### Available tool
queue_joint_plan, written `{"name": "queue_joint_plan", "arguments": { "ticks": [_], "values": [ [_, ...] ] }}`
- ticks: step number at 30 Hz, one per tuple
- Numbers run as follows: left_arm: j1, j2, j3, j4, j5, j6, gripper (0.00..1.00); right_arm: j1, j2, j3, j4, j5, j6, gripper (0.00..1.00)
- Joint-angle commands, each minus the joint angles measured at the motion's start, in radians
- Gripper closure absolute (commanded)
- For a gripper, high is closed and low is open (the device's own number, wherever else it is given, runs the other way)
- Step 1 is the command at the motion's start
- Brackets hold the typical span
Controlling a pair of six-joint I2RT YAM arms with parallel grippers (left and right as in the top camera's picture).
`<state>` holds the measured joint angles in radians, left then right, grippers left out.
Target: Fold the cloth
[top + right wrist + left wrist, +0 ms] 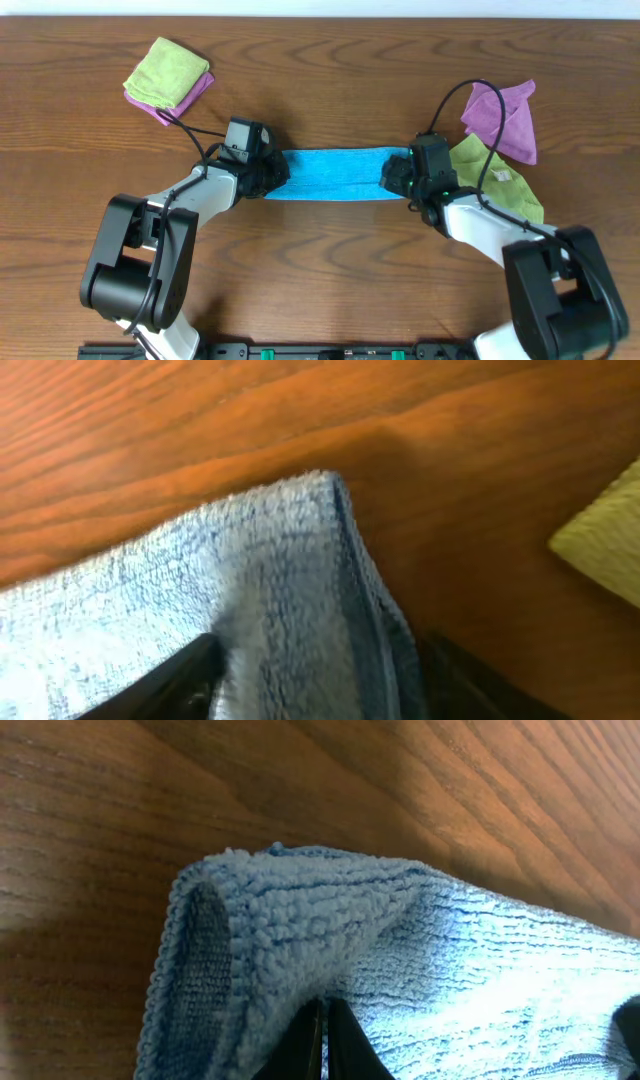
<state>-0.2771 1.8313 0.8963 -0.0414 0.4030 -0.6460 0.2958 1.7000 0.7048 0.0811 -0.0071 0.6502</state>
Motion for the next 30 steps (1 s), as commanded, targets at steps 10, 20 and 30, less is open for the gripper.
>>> {"name": "queue_joint_plan", "arguments": {
  "ticks": [10,20,30],
  "values": [
    [0.003,0.012,0.014,-0.015,-0.044,0.014,0.94,-0.009,0.004,0.008,0.139,-0.029,-0.037,0.99],
    [0.002,0.006,0.043,-0.014,-0.039,0.01,0.94,0.004,-0.174,0.037,0.14,-0.159,-0.091,0.98],
    [0.002,0.005,0.051,-0.014,-0.036,0.01,0.94,0.201,-0.12,0.166,0.132,-0.095,-0.2,0.99]
  ]
}}
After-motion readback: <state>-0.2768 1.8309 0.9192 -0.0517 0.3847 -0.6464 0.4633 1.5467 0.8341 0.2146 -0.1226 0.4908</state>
